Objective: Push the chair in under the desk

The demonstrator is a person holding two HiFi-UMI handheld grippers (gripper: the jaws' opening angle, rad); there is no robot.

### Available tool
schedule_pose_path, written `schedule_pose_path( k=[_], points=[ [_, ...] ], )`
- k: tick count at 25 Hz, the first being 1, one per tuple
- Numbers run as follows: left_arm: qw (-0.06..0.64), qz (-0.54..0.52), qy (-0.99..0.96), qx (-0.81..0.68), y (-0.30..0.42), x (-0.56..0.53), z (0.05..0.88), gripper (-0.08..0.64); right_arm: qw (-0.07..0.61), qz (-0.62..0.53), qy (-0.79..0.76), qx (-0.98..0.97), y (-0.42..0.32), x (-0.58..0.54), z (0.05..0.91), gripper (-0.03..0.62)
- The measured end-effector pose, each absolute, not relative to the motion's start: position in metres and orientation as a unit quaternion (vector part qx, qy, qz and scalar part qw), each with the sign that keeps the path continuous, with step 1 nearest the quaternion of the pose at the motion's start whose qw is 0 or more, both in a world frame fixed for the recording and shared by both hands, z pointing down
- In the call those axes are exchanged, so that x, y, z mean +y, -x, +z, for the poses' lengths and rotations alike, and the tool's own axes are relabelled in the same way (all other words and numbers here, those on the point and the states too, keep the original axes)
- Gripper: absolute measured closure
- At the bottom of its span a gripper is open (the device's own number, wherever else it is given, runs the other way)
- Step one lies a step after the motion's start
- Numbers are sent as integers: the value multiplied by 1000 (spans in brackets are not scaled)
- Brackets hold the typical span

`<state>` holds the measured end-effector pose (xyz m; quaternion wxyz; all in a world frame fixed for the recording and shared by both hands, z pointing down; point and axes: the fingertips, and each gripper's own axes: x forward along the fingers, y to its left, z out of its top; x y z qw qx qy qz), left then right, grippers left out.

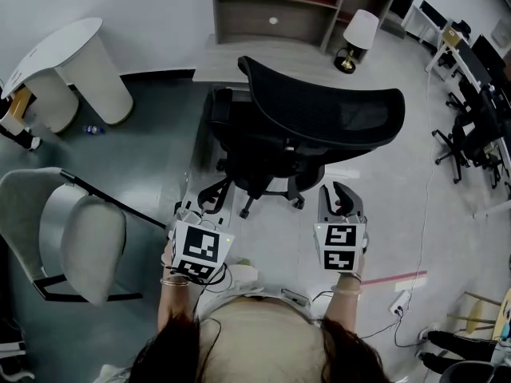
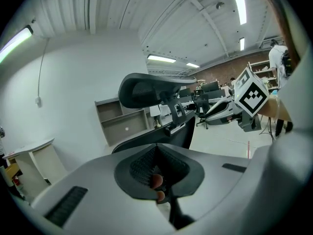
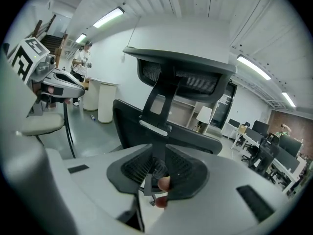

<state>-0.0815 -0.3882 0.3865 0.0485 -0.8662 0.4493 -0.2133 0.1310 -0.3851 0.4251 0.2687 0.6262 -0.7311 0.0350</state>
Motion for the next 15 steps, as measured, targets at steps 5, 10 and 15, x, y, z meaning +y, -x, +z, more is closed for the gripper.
schedule_pose_path(
  k=[5,10,15],
  points=[
    [48,-213,867,448,57,-369,383,548,265,25,-625,-734,-145,-368,419,546],
    [45,-213,864,454,38,-344,384,548,267,12,-612,-744,-157,-345,417,551],
    [42,-215,861,460,21,-320,385,548,276,6,-600,-751,-169,-325,420,558]
  ],
)
